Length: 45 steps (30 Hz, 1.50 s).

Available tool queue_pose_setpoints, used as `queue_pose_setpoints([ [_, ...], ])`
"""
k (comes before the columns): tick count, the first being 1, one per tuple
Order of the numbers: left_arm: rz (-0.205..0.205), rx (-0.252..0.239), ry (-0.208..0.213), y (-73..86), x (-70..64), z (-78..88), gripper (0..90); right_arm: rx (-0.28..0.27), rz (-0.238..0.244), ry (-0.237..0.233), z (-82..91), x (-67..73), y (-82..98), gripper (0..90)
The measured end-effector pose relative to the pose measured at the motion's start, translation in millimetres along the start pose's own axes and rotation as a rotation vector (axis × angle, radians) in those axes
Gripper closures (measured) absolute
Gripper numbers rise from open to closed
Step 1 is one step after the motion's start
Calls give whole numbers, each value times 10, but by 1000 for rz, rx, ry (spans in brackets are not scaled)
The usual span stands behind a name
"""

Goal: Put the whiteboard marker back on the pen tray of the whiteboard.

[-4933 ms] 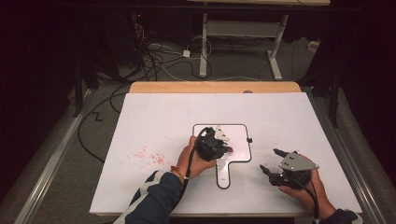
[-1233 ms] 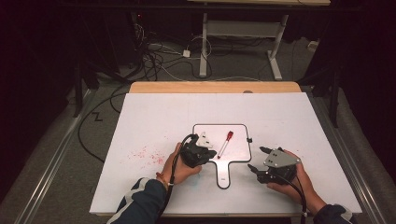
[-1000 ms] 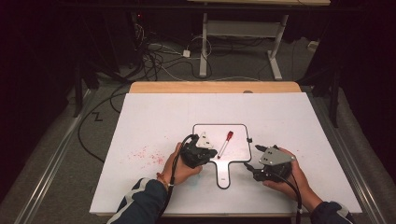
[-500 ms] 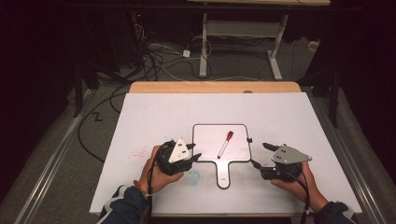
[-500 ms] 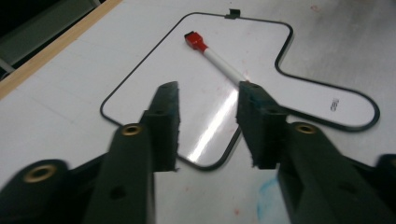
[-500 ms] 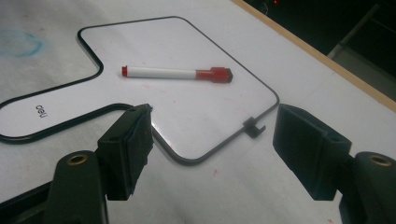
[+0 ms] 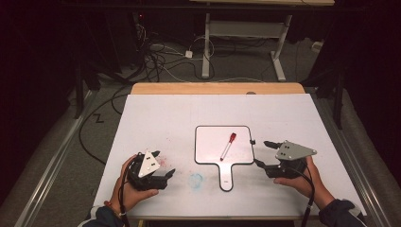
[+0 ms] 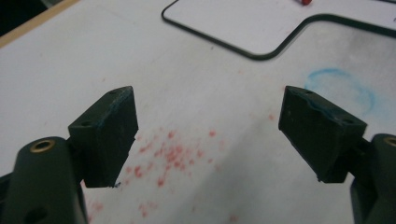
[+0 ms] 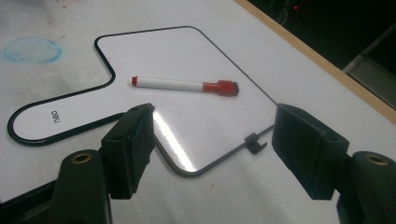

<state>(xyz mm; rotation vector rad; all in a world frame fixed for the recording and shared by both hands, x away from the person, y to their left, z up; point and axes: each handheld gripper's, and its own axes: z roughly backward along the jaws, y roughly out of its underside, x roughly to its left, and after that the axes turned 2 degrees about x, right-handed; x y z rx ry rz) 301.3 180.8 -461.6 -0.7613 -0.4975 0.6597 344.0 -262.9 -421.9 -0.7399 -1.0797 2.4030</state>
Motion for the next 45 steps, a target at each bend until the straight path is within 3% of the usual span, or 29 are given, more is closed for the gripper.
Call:
queue_pose_setpoints([
  [5, 17, 17, -8, 57, -7, 19, 176, 29, 25, -20, -119, -29, -66, 317],
  [14, -22, 44, 10, 2, -76, -58, 177, 100, 97, -77, -339, -36, -213, 314],
  [21, -28, 41, 28, -18, -91, -82, 176, 189, 218, -146, -582, -20, -436, 315],
  [24, -33, 45, 38, -22, -91, -90, 176, 231, 300, -174, -695, -13, -549, 324],
  [28, -33, 47, 49, -21, -91, -90, 176, 324, 402, -210, -881, 34, -665, 336],
  [33, -37, 47, 54, -20, -96, -84, 176, 454, 489, -215, -1146, 96, -718, 340],
  [40, -41, 44, 66, -21, -104, -83, 176, 501, 532, -221, -1343, 141, -831, 352],
  [45, -43, 45, 76, -22, -106, -85, 176, 518, 524, -311, -1438, 112, -908, 417],
])
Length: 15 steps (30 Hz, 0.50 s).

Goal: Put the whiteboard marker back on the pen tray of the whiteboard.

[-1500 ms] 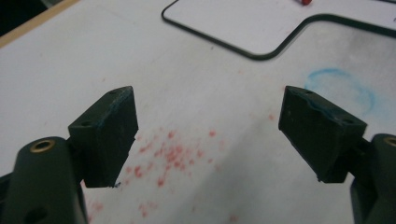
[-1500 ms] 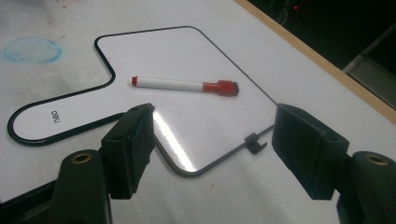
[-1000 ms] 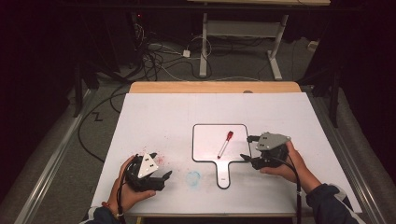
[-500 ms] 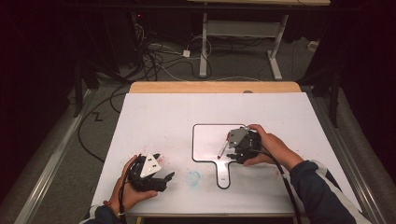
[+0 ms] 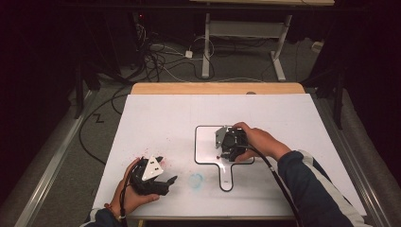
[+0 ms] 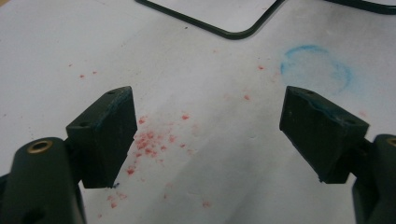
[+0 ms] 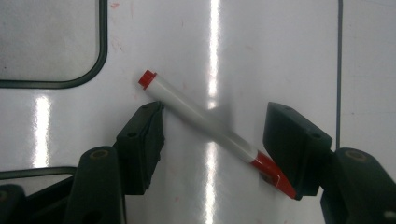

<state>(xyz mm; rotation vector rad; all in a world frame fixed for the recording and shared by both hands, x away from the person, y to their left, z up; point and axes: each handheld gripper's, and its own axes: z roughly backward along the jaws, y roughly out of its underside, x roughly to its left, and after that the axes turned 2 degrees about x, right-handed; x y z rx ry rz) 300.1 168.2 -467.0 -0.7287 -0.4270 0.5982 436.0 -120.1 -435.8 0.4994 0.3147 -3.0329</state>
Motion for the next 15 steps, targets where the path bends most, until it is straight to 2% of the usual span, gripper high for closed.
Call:
queue_pose_setpoints([
  [2, -5, 5, 1, -1, -4, -5, 176, -5, 6, -61, -12, -43, -26, 474],
  [7, -7, 11, 6, -2, -8, -15, 177, -10, 5, -159, -40, -89, -107, 677],
  [10, -11, 15, 8, 0, -10, -17, 176, -9, 10, -160, -51, -77, -139, 793],
  [15, -7, 20, 10, 3, -12, -23, 177, -12, -9, -151, -41, -50, -134, 817],
])
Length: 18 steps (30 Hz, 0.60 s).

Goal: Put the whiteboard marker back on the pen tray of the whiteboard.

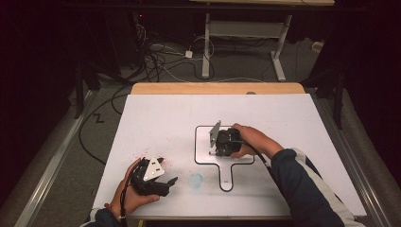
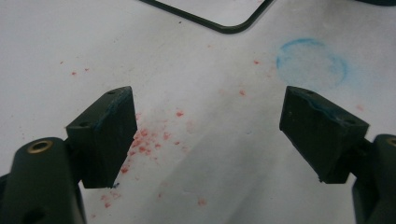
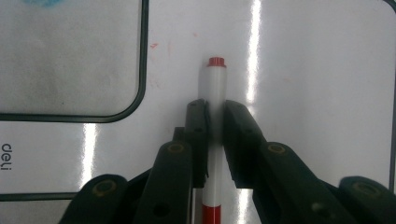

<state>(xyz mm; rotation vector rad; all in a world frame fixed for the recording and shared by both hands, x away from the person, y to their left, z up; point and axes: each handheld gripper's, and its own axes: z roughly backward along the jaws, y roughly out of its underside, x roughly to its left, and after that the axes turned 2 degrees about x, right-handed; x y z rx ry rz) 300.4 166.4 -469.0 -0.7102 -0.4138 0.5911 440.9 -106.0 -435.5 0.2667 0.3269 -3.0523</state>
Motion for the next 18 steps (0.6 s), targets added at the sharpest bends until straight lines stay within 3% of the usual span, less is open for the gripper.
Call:
queue_pose_setpoints([
  [5, 3, 2, -1, 2, 6, -2, 177, -45, -40, 45, 25, 1, 73, 818],
  [9, 5, 5, -5, 3, 7, -5, 177, -174, -143, 75, 189, -3, 185, 818],
  [12, 5, 6, -9, -3, 9, -2, 177, -267, -211, 124, 326, -9, 289, 818],
  [18, 7, 13, -9, -7, 7, -11, 177, -401, -392, 207, 554, -16, 560, 817],
])
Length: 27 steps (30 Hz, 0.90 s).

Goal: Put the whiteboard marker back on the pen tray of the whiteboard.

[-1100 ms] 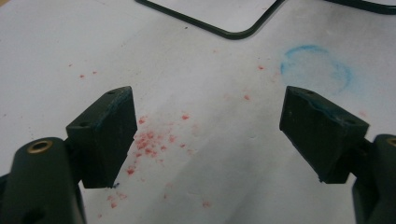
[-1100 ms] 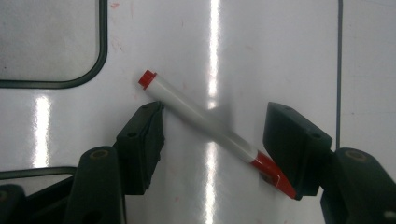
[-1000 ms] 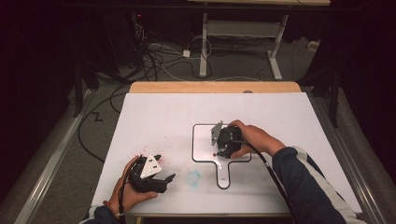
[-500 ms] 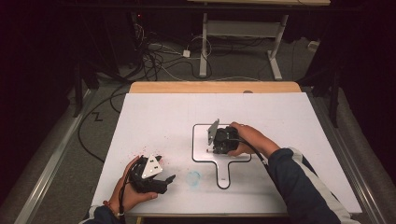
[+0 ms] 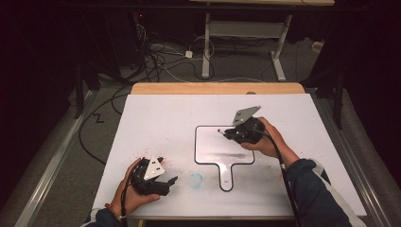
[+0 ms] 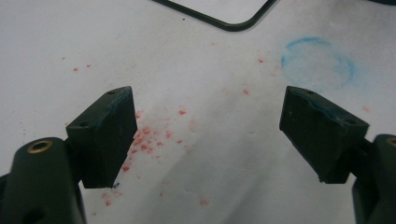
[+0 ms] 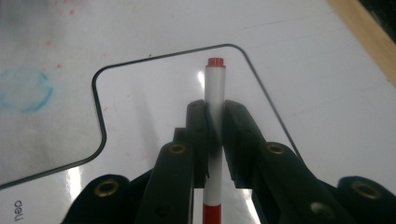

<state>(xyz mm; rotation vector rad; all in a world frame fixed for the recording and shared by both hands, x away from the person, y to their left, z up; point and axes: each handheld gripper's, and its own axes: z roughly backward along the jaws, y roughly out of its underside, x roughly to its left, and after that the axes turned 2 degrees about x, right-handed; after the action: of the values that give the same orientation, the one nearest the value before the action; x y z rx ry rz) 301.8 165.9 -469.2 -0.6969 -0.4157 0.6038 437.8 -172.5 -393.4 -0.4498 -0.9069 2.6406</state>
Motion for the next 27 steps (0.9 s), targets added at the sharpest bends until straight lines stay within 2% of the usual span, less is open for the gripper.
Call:
queue_pose_setpoints([
  [4, 2, 2, 2, -1, 0, -1, 176, -37, -133, 43, 155, -46, 151, 817],
  [7, 3, 2, 4, -3, -4, -5, 177, -48, -254, 52, 216, -66, 289, 817],
  [9, 0, 2, 4, -9, -7, -5, 177, -43, -323, 57, 212, -77, 387, 818],
  [11, -2, 2, 2, -16, -11, -4, 177, -31, -376, 90, 198, -99, 484, 817],
  [12, -2, 2, 2, -16, -11, -4, 176, -23, -412, 87, 185, -110, 532, 817],
  [15, -4, 5, 3, -22, -13, -15, 176, -1, -478, 105, 114, -152, 671, 817],
  [22, -16, 26, 7, -23, -26, -46, 177, 29, -544, 122, -56, -248, 818, 816],
  [27, -18, 31, 8, -18, -26, -48, 176, 44, -546, 168, -161, -272, 830, 816],
])
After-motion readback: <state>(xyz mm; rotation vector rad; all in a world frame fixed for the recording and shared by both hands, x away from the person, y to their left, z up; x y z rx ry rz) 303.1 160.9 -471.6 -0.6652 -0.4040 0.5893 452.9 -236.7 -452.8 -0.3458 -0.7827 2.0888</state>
